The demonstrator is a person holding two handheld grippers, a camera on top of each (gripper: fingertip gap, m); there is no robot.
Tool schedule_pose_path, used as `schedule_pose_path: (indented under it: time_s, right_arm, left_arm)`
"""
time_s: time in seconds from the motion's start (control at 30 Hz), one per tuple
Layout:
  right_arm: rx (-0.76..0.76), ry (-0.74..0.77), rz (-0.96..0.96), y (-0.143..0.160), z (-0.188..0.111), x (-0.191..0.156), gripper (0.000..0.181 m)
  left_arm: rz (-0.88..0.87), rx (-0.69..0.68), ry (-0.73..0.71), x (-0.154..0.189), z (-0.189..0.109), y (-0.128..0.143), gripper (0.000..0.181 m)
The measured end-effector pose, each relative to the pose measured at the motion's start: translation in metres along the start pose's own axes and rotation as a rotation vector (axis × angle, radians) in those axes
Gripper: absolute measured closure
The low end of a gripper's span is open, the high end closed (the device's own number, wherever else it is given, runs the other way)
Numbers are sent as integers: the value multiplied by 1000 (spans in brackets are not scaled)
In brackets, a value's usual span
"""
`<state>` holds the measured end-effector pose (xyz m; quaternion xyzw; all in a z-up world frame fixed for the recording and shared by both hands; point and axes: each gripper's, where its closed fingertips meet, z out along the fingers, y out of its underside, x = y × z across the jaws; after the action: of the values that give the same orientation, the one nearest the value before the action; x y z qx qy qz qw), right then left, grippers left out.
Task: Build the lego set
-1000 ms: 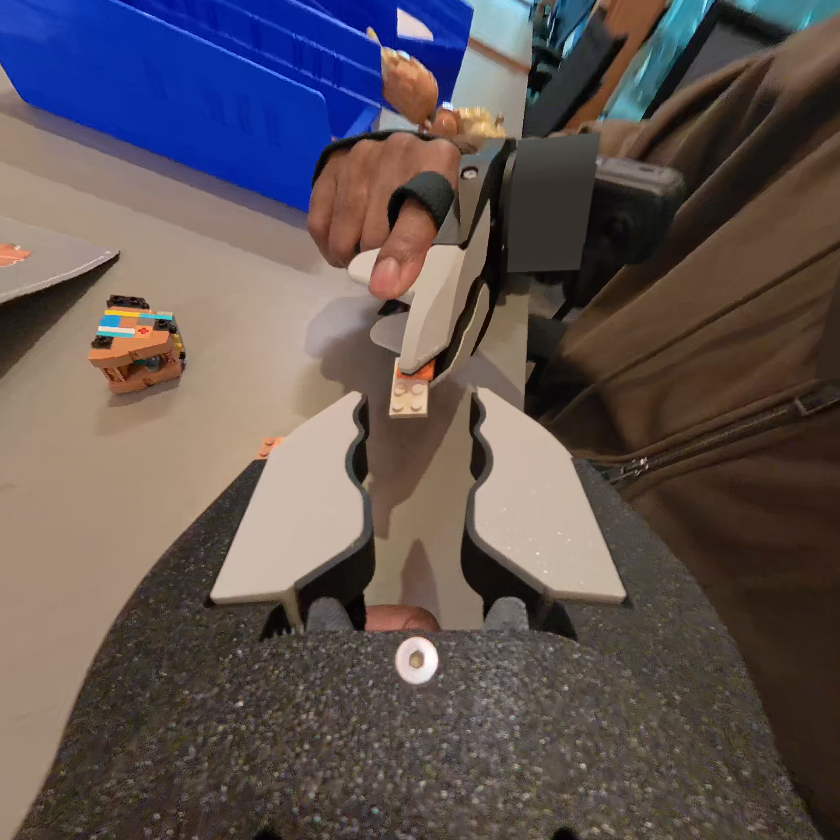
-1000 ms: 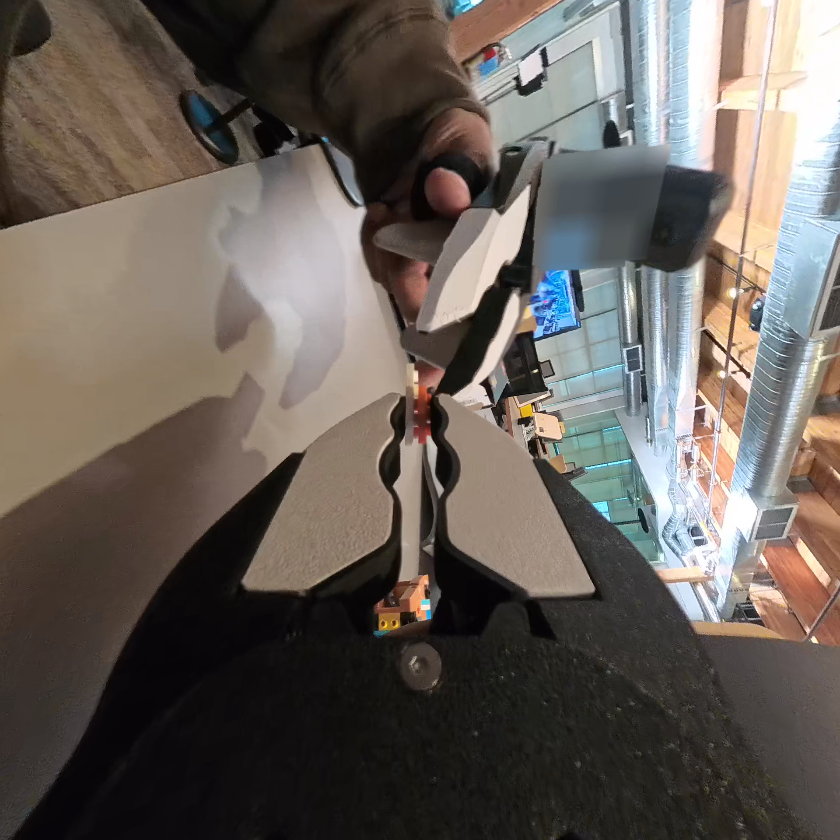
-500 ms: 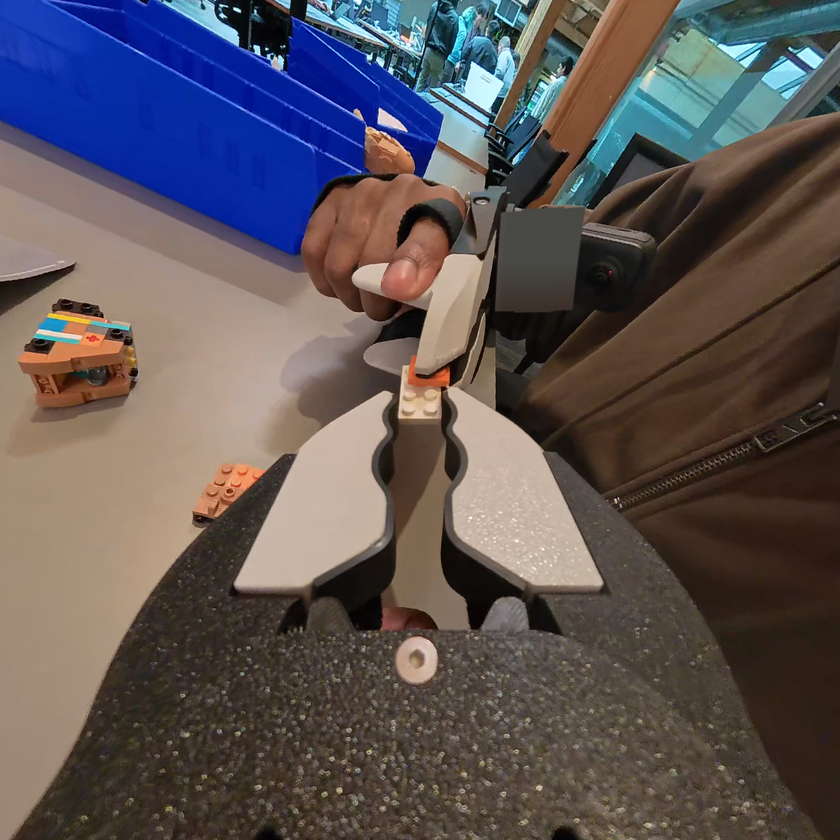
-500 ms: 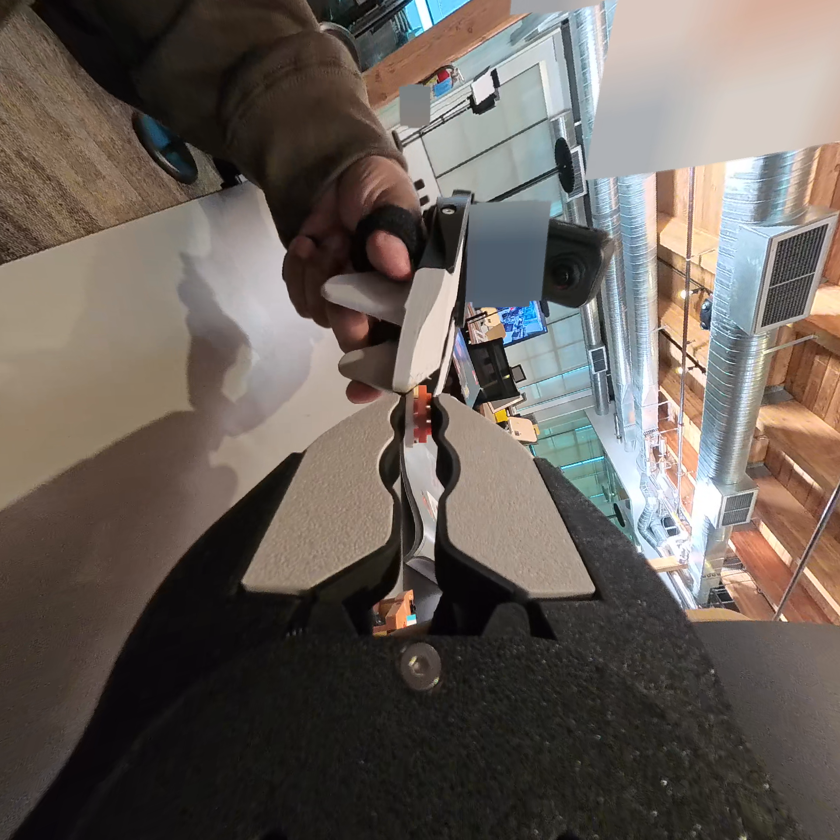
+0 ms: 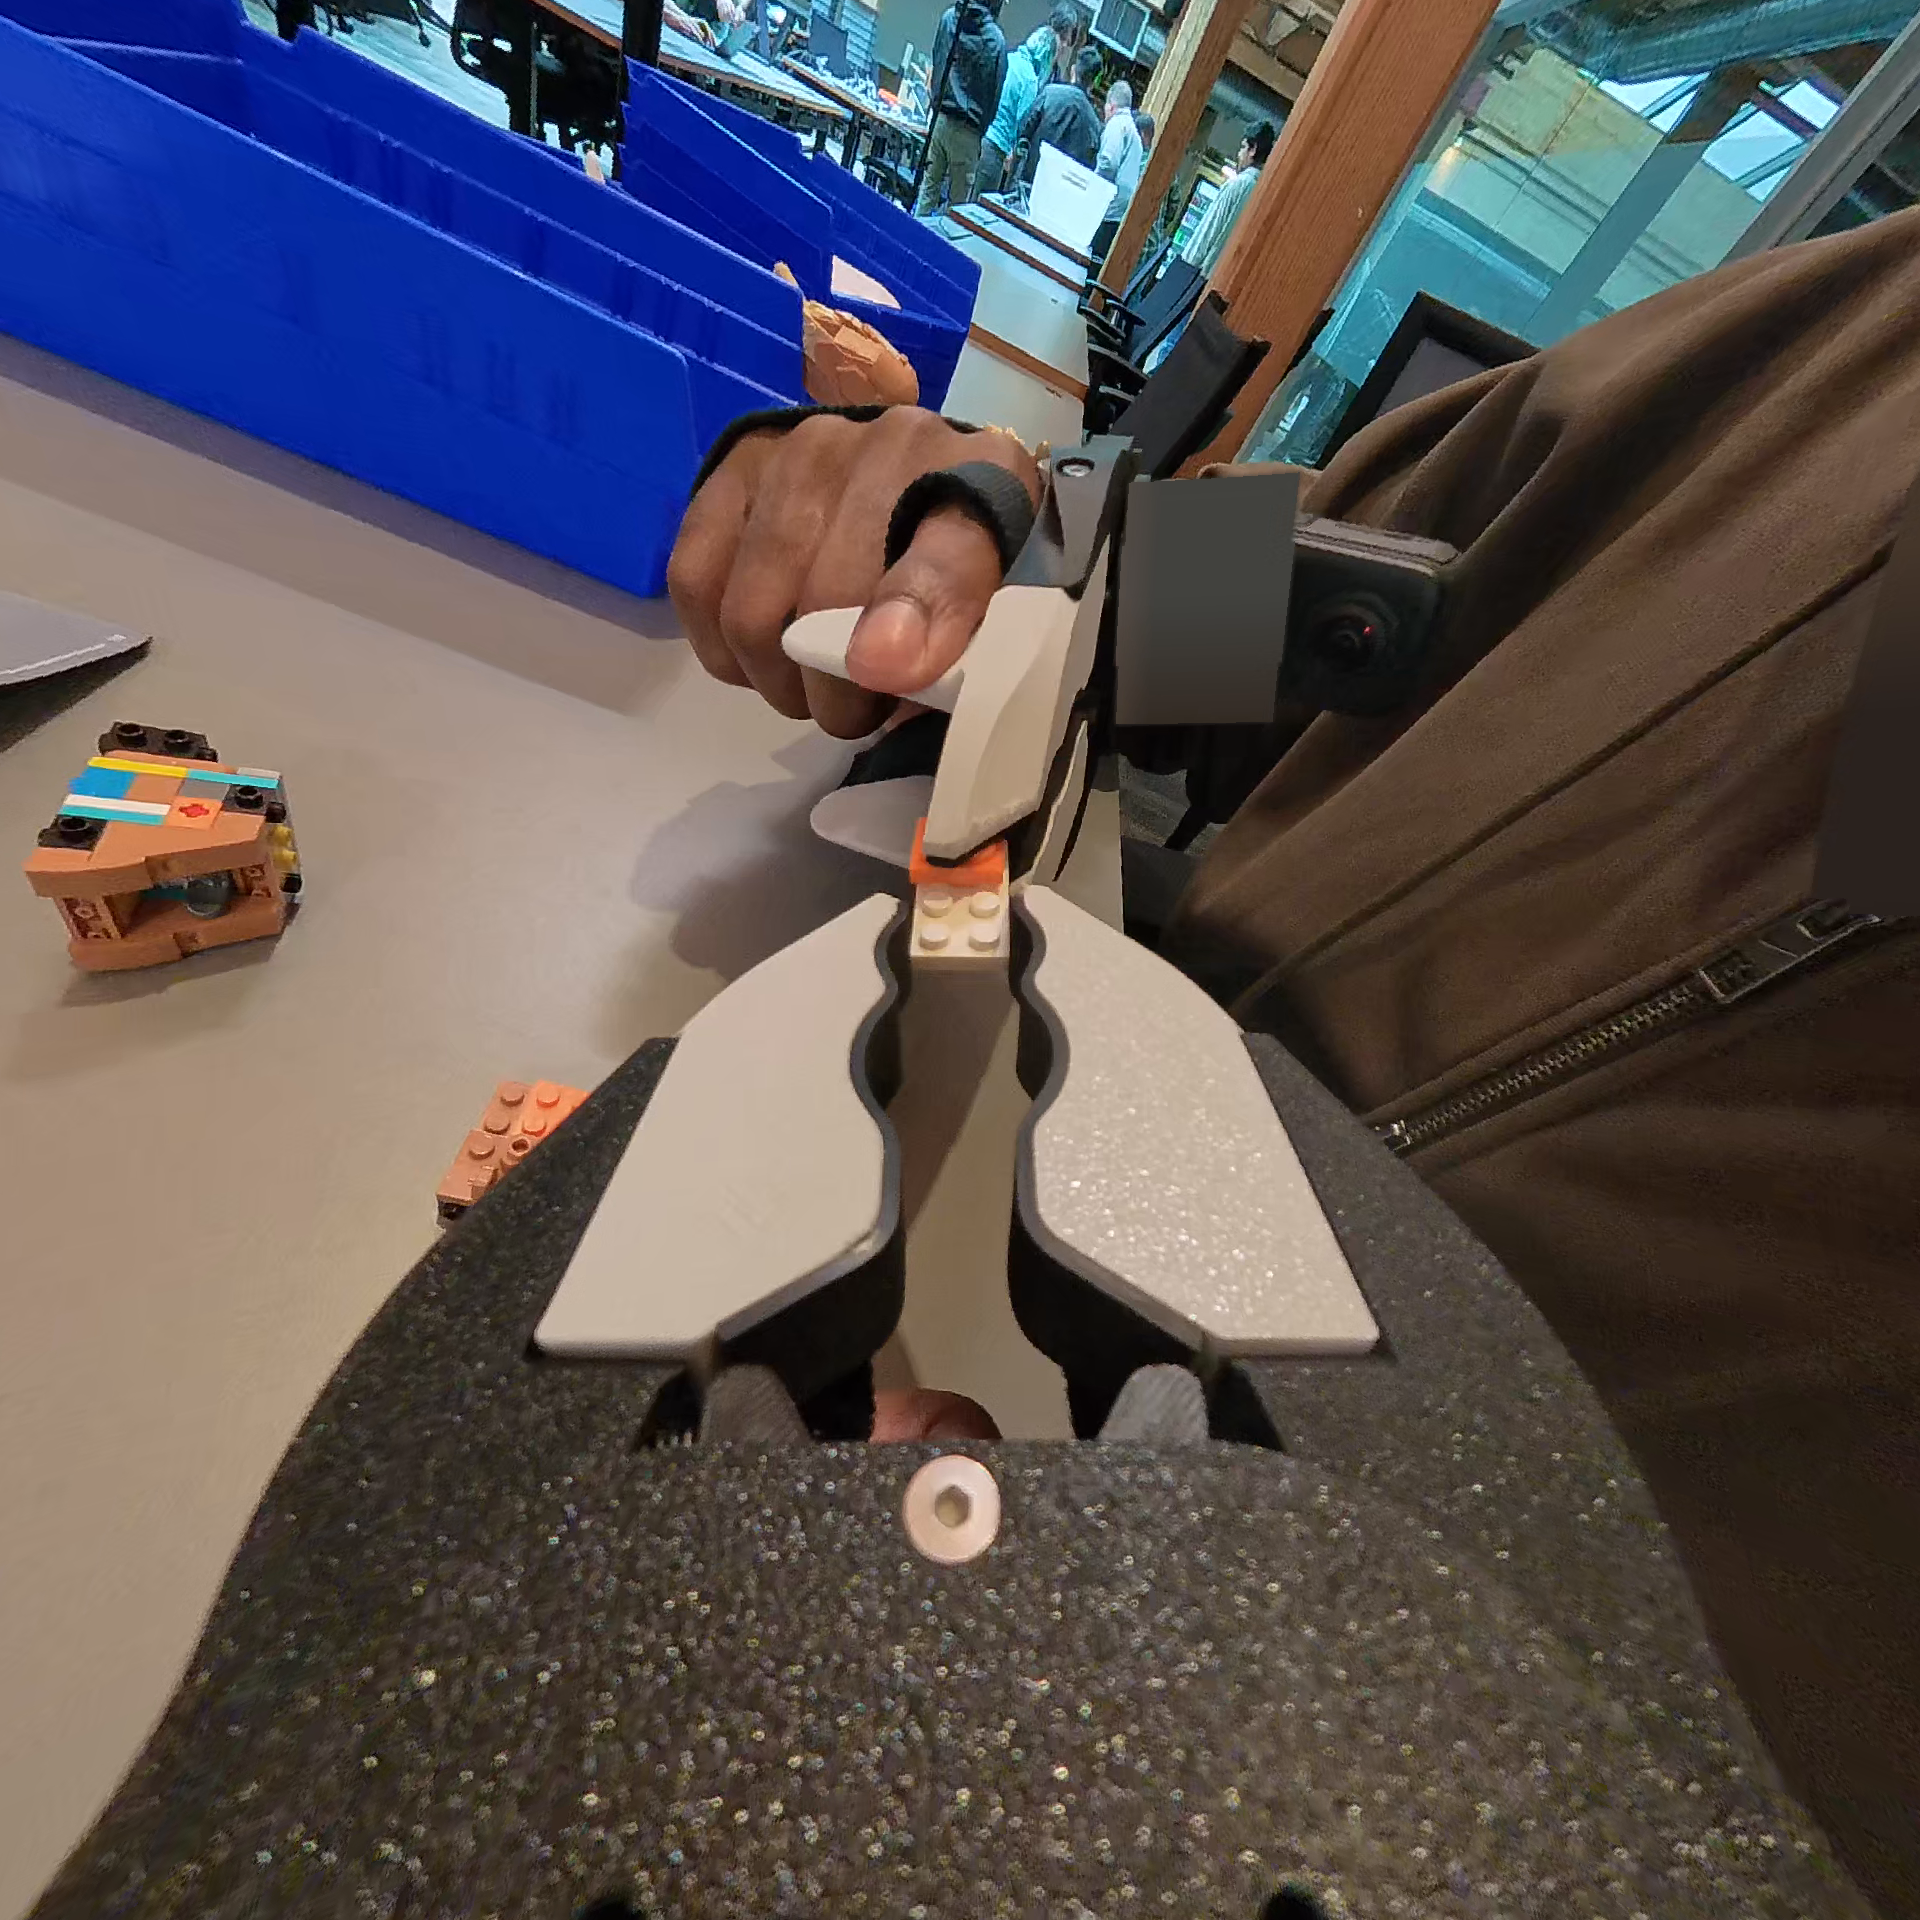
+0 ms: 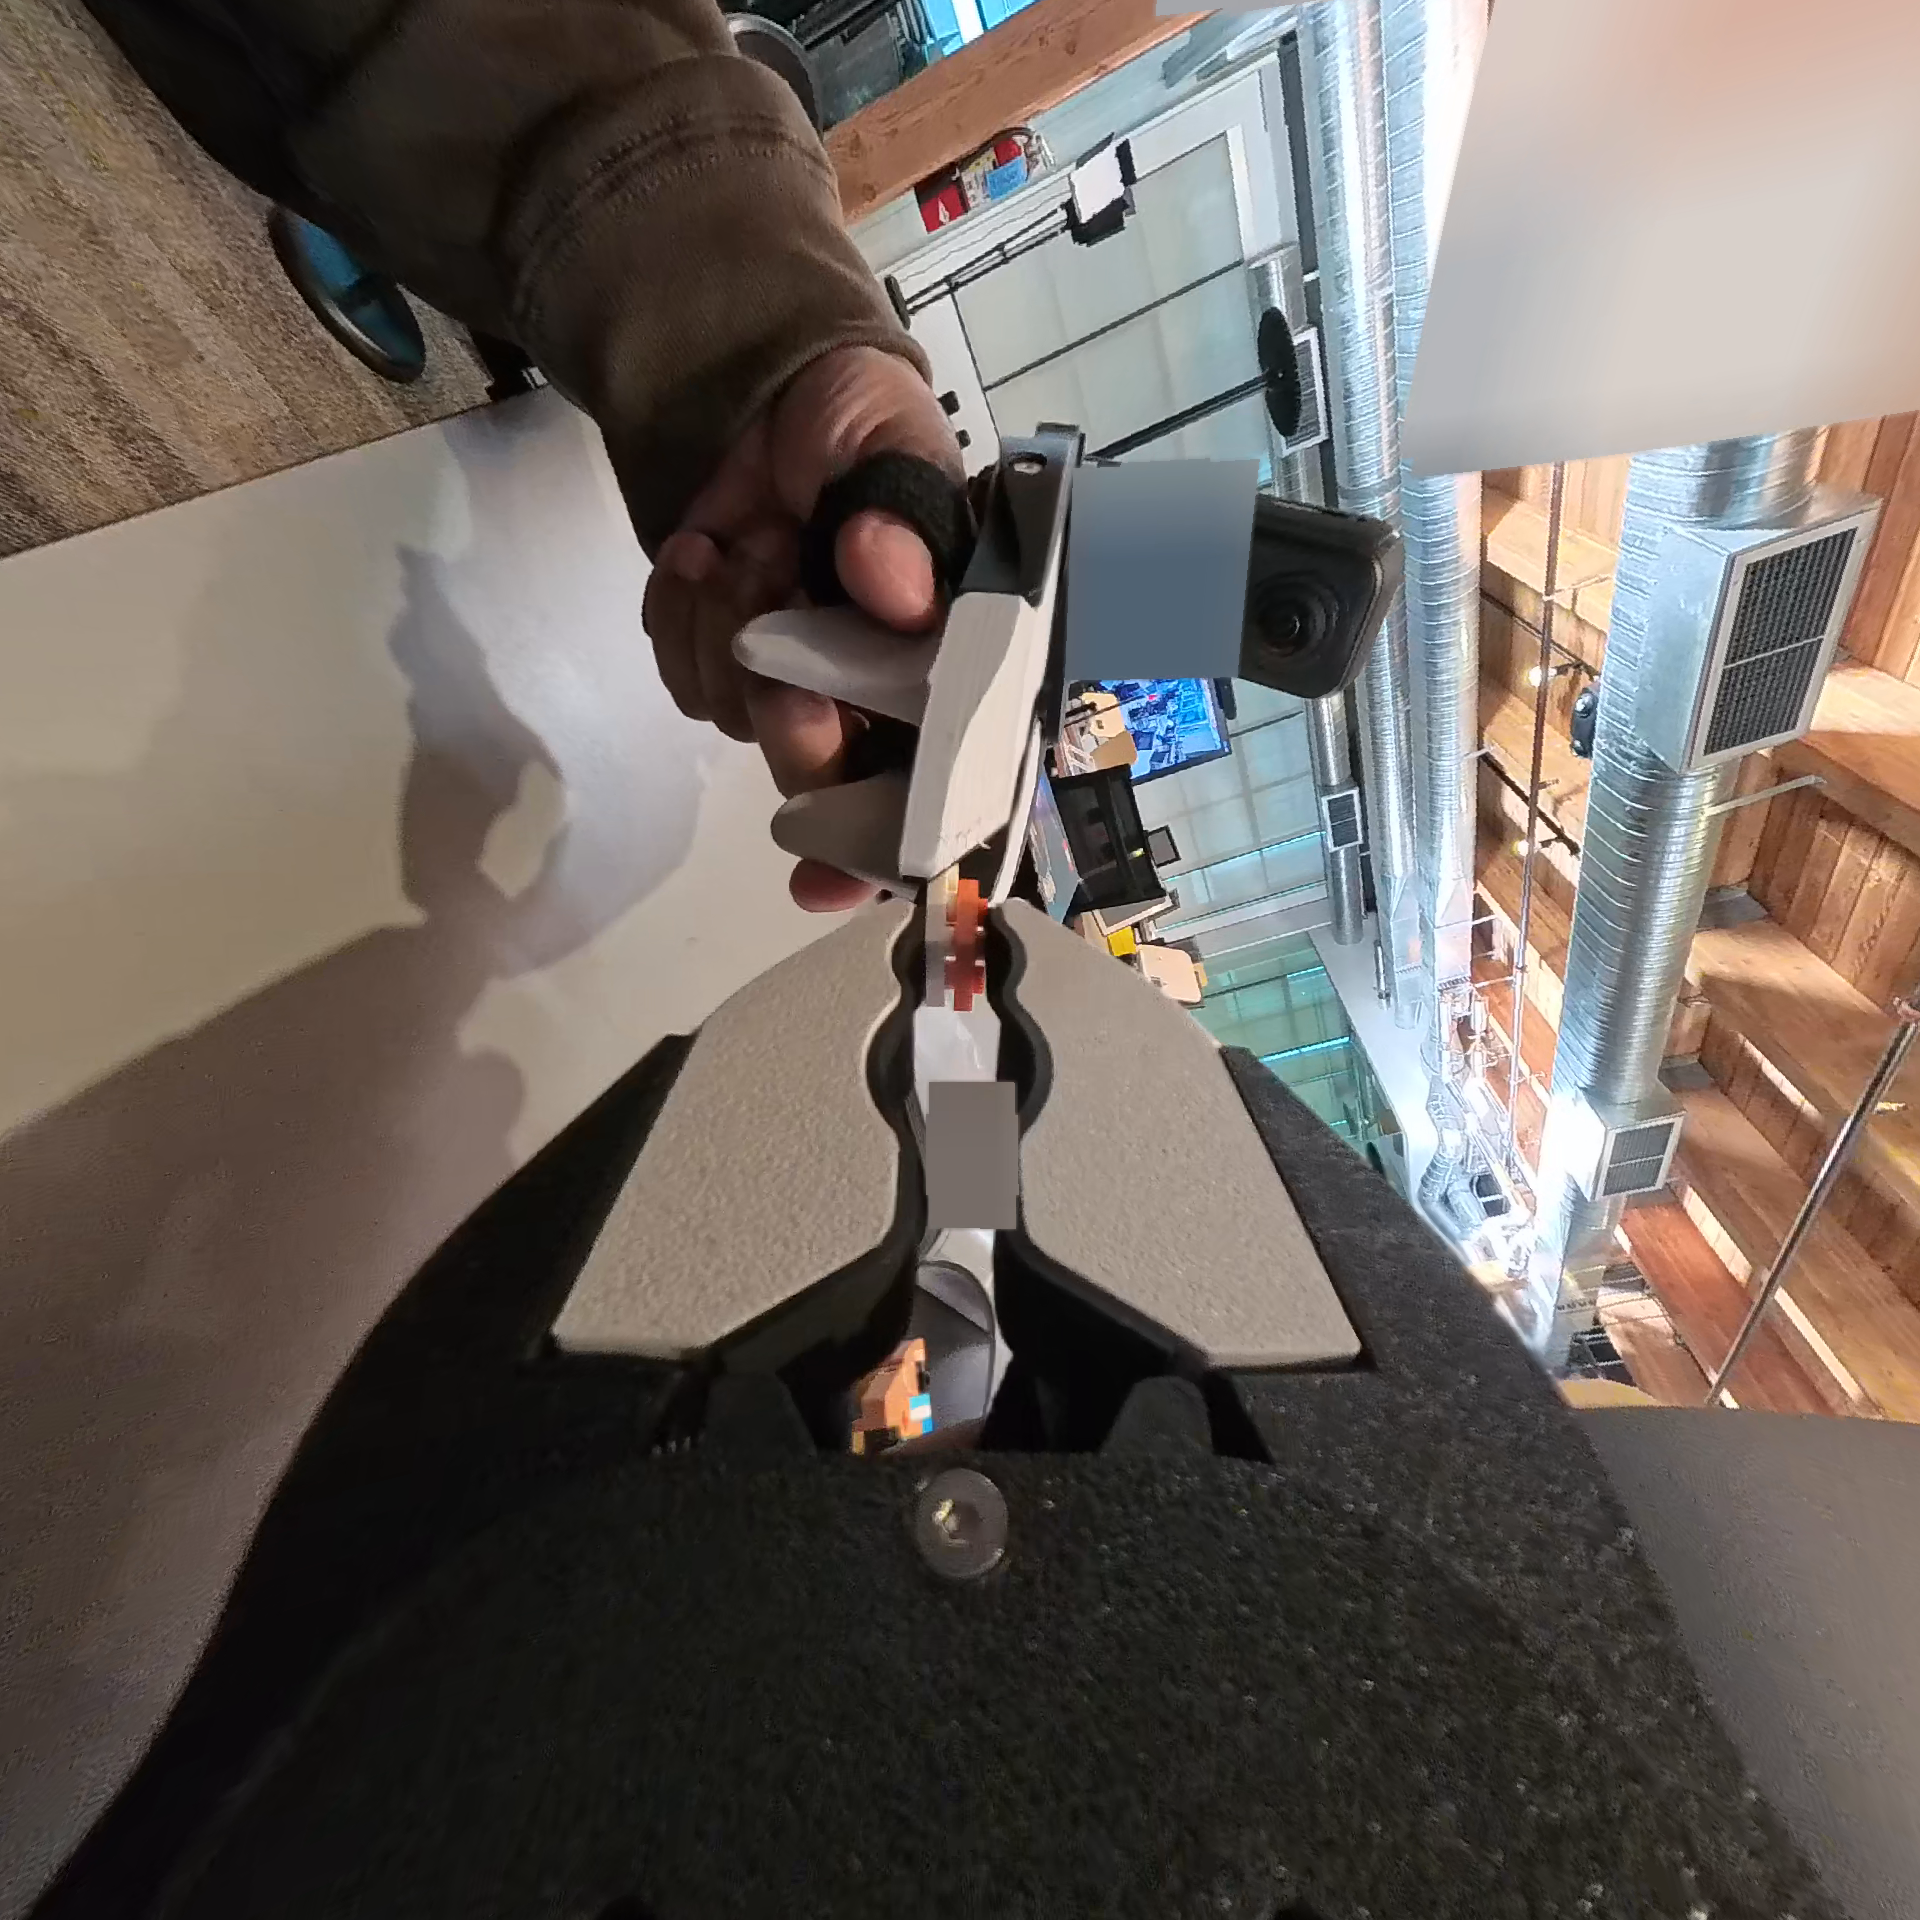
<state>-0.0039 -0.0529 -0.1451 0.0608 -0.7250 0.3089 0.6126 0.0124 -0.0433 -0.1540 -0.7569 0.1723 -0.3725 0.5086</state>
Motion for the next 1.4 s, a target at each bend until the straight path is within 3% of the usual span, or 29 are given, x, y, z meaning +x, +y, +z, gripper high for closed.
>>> schedule_pose_path:
  time_s: [0.37,0.83,1.4]
  right_arm:
    - [-3,-32,40,0,-1,1,172]
    - [17,-63,115,-2,-5,1,172]
    - [-76,-43,143,7,-3,3,172]
  left_arm:
    - [-7,15,17,1,2,-1,164]
    - [-92,64,149,4,4,-3,164]
    - [-174,73,69,-1,2,-7,164]
